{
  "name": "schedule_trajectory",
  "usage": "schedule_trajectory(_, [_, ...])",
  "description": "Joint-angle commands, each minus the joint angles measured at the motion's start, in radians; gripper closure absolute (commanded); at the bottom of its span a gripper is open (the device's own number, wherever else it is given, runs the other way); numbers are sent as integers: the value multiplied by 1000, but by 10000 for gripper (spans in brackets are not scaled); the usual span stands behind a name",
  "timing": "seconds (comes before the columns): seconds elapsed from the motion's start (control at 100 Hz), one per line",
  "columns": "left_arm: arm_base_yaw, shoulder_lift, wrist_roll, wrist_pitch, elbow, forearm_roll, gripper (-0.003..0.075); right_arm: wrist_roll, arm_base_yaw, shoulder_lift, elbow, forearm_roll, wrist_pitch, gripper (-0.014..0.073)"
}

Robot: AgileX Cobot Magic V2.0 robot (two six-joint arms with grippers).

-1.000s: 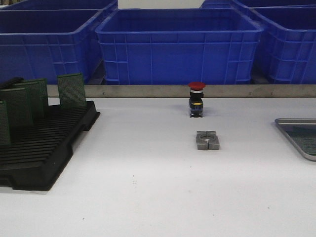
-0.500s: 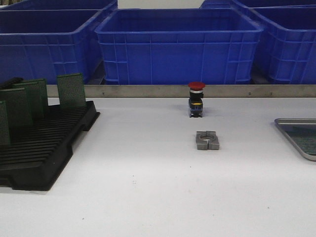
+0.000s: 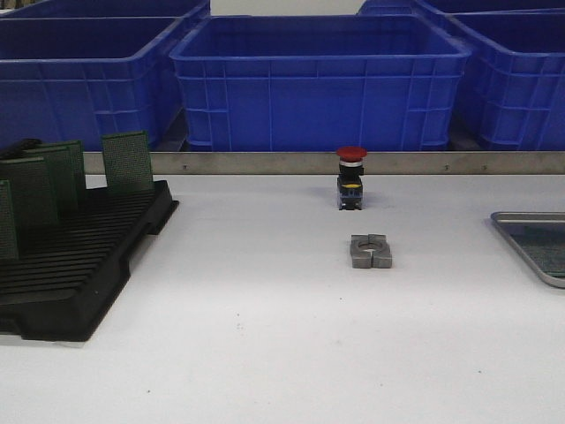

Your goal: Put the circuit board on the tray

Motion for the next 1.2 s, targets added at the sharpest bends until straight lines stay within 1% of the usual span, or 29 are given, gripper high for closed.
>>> schedule_trajectory(0.0, [2,-32,-12,-74,-1,0,738,-6,0,11,-29,19,-65,663])
schedule_trajectory(0.23, [2,-32,-12,-74,-1,0,738,-6,0,11,-29,16,-92,663])
schedule_trajectory(0.35, [2,-32,-12,-74,-1,0,738,23,4,11,-29,-59,-99,663])
schedule_trajectory(0.42, [2,-32,-12,-74,-1,0,738,103,4,11,-29,-140,-108,663])
schedule_trajectory(0.47, [2,-32,-12,-74,-1,0,738,201,4,9,-29,-213,-116,663])
schedule_trajectory(0.48, [2,-32,-12,-74,-1,0,738,201,5,9,-29,-225,-117,663])
schedule_trajectory(0.54, [2,-32,-12,-74,-1,0,738,346,15,-1,-27,-347,-123,663])
schedule_trajectory(0.59, [2,-32,-12,-74,-1,0,738,453,23,-11,-22,-468,-124,663])
schedule_trajectory(0.66, [2,-32,-12,-74,-1,0,738,596,33,-31,-4,-603,-149,663])
schedule_trajectory(0.73, [2,-32,-12,-74,-1,0,738,711,40,-56,30,-705,-194,663])
schedule_trajectory(0.8, [2,-32,-12,-74,-1,0,738,795,44,-86,72,-769,-246,663])
schedule_trajectory(0.9, [2,-32,-12,-74,-1,0,738,859,44,-139,130,-820,-297,663])
schedule_trajectory(0.98, [2,-32,-12,-74,-1,0,738,865,47,-182,172,-845,-302,663])
schedule_trajectory(1.19, [2,-32,-12,-74,-1,0,738,865,47,-299,249,-863,-301,663])
